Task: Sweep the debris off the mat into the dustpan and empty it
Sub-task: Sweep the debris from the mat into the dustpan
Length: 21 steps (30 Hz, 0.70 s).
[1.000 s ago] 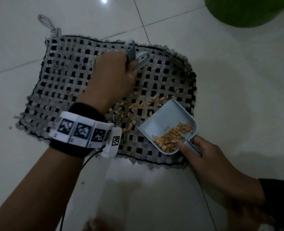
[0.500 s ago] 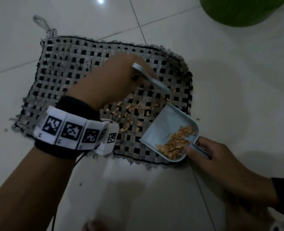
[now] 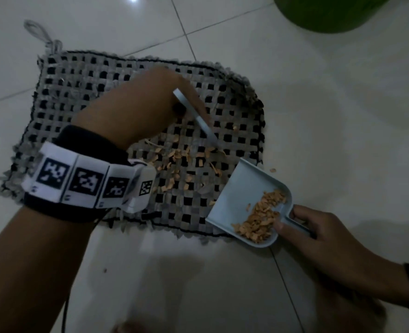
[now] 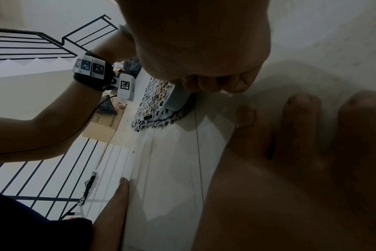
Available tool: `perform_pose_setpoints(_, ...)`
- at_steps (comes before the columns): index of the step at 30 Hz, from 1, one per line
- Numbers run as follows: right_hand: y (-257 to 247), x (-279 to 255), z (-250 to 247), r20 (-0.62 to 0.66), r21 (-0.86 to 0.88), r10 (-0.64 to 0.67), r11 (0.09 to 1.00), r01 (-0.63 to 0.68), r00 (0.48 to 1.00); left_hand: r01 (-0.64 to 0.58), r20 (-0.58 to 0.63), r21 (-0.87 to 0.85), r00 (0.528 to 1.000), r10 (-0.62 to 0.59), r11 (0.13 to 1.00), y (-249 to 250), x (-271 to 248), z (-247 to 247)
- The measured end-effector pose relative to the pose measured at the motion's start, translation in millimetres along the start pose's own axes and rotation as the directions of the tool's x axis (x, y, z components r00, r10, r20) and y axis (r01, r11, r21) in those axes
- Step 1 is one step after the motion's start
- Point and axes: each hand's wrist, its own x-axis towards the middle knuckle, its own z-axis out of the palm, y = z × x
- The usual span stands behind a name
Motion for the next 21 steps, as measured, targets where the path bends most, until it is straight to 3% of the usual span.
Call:
perform_pose_setpoints(2, 0, 0, 0, 0.003, 0.010, 0.001, 1.000, -0.001, 1.000, -0.129, -0.139, -0.047, 0.983, 0.122, 0.990, 12, -1, -2)
perform_pose_setpoints(4, -1, 1, 0, -0.004, 0.010, 0.001, 1.000, -0.001, 1.000, -0.211, -0.183, -0.059, 0.963, 0.197, 0.976, 23, 7, 2)
perform_pose_setpoints(10, -1, 4, -2, -0.038, 0.024, -0.012, 1.000, 0.013, 0.999, -0.074, -0.027, 0.041, 0.997, 0.076, 0.996, 11, 15, 0)
perform_pose_setpoints(16, -1, 4, 2, -0.040, 0.048, -0.005, 0.999, 0.007, 0.999, -0.078, -0.165, 0.064, 0.982, 0.088, 0.995, 16, 16, -11)
perform_pose_setpoints(21, -5, 4, -1, -0.051, 0.031, -0.010, 0.999, 0.012, 0.999, -0.057, -0.062, 0.099, 0.996, 0.063, 0.993, 28, 28, -1)
